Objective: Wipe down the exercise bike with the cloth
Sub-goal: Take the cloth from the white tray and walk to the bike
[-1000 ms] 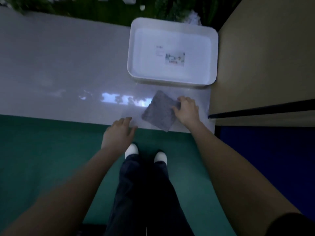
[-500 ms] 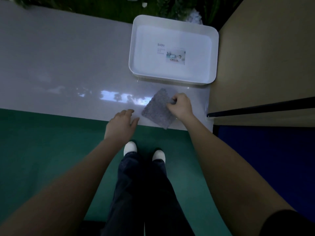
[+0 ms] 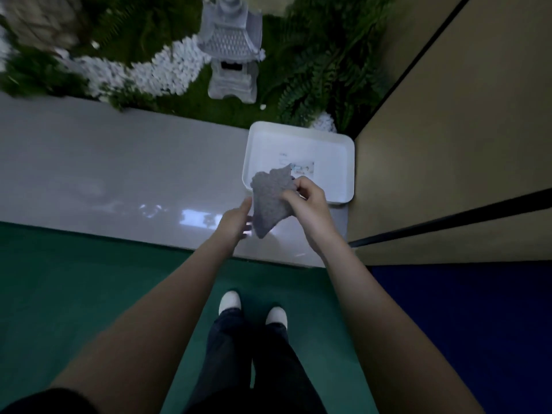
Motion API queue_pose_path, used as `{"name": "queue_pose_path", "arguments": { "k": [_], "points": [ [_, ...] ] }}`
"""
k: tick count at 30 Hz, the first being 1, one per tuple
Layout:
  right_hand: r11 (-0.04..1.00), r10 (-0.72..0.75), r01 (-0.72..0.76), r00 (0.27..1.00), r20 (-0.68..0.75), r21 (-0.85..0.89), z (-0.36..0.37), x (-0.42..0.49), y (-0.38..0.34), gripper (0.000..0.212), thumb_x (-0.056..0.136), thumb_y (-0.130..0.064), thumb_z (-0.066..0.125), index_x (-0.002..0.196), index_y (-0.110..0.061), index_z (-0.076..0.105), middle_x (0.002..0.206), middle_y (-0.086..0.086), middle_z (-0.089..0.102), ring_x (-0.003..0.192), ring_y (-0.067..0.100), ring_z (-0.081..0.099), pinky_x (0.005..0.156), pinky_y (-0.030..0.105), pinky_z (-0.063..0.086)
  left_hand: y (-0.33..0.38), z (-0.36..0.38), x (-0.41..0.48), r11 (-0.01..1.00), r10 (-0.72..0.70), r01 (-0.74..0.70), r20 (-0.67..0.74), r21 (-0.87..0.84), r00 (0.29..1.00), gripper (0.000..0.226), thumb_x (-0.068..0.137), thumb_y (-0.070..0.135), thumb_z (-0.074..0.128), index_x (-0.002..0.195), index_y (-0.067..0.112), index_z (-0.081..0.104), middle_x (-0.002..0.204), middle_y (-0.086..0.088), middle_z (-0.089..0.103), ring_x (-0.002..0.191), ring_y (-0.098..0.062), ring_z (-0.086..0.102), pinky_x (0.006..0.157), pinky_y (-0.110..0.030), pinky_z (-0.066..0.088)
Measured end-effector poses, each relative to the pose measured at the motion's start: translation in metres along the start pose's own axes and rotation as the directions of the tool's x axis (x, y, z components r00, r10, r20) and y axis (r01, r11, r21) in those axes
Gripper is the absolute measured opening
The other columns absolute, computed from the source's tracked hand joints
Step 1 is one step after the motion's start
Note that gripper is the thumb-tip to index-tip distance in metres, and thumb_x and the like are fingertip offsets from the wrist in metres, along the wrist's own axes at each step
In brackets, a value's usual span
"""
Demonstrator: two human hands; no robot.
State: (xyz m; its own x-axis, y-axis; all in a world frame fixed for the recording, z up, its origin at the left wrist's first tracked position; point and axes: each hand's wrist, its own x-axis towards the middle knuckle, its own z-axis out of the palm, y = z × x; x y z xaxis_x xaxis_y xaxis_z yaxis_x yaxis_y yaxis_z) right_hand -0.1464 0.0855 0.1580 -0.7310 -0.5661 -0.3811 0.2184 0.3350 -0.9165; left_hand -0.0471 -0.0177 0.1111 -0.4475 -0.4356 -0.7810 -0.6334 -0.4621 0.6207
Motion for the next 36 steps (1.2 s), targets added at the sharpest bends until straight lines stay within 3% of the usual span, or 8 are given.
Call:
{"name": "queue_pose_path", "arguments": {
  "k": [3,6,8,13,16,22,31,36],
  "points": [
    [0.993,-0.046,0.045,0.999,0.004,0.109,0.002,-0.015,-0.032,0.023,0.084,0.001,0.049,0.067,-0.013,0.041,0.071,0.002,0.039,0.076,0.018,0.038,0.071,0.035,0.032,0.02,-0.008,-0.023,0.897,-0.012,0.105,0.213,-0.43,0.977,0.056,0.097,0.053,0.038,0.112,0.004,0.06,0.094,-0.008,0.064,0.084,-0.02,0.061,0.074,-0.03,0.05],
    [0.987,-0.086,0.086,0.996,-0.012,0.133,0.003,-0.027,-0.052,0.021,0.086,0.002,0.048,0.069,-0.006,0.037,0.076,0.01,0.033,0.078,0.021,0.032,0.072,0.037,0.026,0.036,-0.021,-0.044,0.808,0.125,-0.01,0.154,-0.589,0.98,0.028,0.097,0.029,0.051,0.109,0.006,0.062,0.098,-0.006,0.068,0.08,-0.014,0.067,0.064,-0.028,0.056],
    [0.987,-0.094,0.098,0.995,-0.037,0.124,0.005,-0.034,-0.06,0.02,0.086,0.001,0.048,0.071,-0.001,0.035,0.078,0.01,0.032,0.079,0.022,0.03,0.073,0.038,0.024,0.043,-0.035,-0.057,0.81,0.215,-0.158,0.035,-0.565,0.976,0.01,0.093,0.016,0.057,0.093,0.007,0.063,0.091,-0.007,0.067,0.076,-0.015,0.067,0.061,-0.029,0.057],
    [0.985,-0.169,0.17,0.985,-0.034,0.038,0.025,-0.053,-0.073,0.018,0.085,0.001,0.051,0.073,-0.002,0.037,0.07,0.002,0.032,0.069,0.011,0.032,0.065,0.029,0.026,0.055,-0.067,-0.089,0.84,0.388,-0.439,-0.214,-0.317,0.897,0.016,0.088,0.012,0.065,0.076,0.014,0.056,0.073,-0.001,0.055,0.068,-0.013,0.059,0.055,-0.024,0.052],
    [0.96,-0.256,0.26,0.965,0.05,-0.103,0.042,-0.062,-0.08,0.016,0.083,0.0,0.054,0.074,-0.004,0.041,0.07,0.01,0.034,0.064,0.007,0.035,0.058,0.021,0.028,0.059,-0.079,-0.107,0.844,0.462,-0.517,-0.291,-0.146,0.838,0.016,0.086,0.01,0.068,0.078,0.017,0.056,0.073,-0.002,0.052,0.07,-0.017,0.055,0.063,-0.029,0.049],
    [0.897,-0.322,0.388,0.901,0.29,-0.21,0.068,-0.081,-0.092,0.033,0.081,-0.002,0.062,0.071,-0.027,0.044,0.059,-0.014,0.046,0.057,-0.001,0.045,0.054,0.009,0.036,0.045,-0.083,-0.152,0.801,0.509,-0.584,-0.366,-0.131,0.779,0.01,0.088,0.003,0.063,0.088,0.011,0.058,0.075,-0.003,0.053,0.073,-0.022,0.052,0.061,-0.029,0.044],
    [0.96,-0.157,0.259,0.811,0.563,-0.105,0.053,-0.118,-0.076,0.027,0.081,-0.03,0.074,0.086,-0.016,0.051,0.079,-0.001,0.061,0.075,0.012,0.058,0.065,0.032,0.05,-0.014,-0.047,-0.217,0.772,0.413,-0.575,-0.475,-0.271,0.777,0.029,0.094,-0.011,0.042,0.114,0.001,0.06,0.089,-0.011,0.063,0.074,-0.014,0.063,0.065,-0.021,0.056],
    [0.963,-0.128,0.252,0.735,0.665,-0.093,0.051,-0.135,-0.065,0.022,0.083,-0.006,0.069,0.086,-0.017,0.05,0.091,0.018,0.058,0.085,0.029,0.056,0.077,0.045,0.049,-0.053,-0.037,-0.254,0.713,0.359,-0.628,-0.606,-0.313,0.71,0.027,0.094,-0.008,0.044,0.106,0.007,0.063,0.09,-0.003,0.071,0.068,-0.006,0.065,0.061,-0.017,0.051]
  ]
}}
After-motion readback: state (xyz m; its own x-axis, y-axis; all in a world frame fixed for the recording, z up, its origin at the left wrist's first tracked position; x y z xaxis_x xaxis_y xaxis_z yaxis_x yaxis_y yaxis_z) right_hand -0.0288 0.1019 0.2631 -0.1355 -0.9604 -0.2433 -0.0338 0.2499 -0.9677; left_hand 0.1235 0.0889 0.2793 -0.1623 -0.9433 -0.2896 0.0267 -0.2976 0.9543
